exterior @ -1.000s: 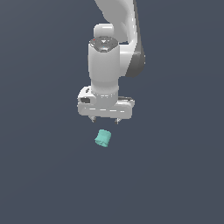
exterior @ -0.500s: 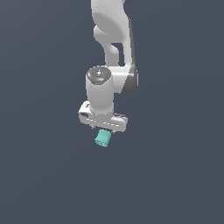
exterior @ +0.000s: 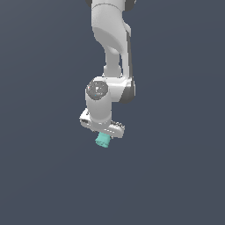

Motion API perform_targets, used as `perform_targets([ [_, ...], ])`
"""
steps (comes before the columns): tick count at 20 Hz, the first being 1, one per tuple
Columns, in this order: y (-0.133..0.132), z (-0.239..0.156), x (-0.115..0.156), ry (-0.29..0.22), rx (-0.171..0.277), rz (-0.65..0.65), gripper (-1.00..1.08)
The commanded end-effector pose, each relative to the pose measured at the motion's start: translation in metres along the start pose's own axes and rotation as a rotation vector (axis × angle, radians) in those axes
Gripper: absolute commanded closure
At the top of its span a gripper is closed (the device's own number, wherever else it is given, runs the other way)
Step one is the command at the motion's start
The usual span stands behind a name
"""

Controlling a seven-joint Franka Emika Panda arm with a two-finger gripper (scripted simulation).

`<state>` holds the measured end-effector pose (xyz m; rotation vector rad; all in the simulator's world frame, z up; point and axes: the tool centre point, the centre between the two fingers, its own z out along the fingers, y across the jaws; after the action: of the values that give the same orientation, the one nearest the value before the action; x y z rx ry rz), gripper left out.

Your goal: Pick up the object and move it to a goal position.

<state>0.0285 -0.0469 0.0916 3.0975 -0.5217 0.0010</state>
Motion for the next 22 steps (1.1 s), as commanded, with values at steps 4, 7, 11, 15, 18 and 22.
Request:
perform_targets([
  [4,0.000,0.004,0.000,0.000,0.000,0.000,-0.92],
  [7,0.000,0.015,0.000,0.000,0.000,0.001,-0.92],
  [11,0.000,0.037,-0.001,0.000,0.000,0.003,-0.92],
  [15,0.000,0.050,-0.001,-0.001,0.000,0.004,-0.92],
  [18,0.000,0.051,0.000,-0.001,0.000,0.004,-0.92],
  [22,0.000,0.051,0.000,-0.001,0.000,0.004,1.08],
])
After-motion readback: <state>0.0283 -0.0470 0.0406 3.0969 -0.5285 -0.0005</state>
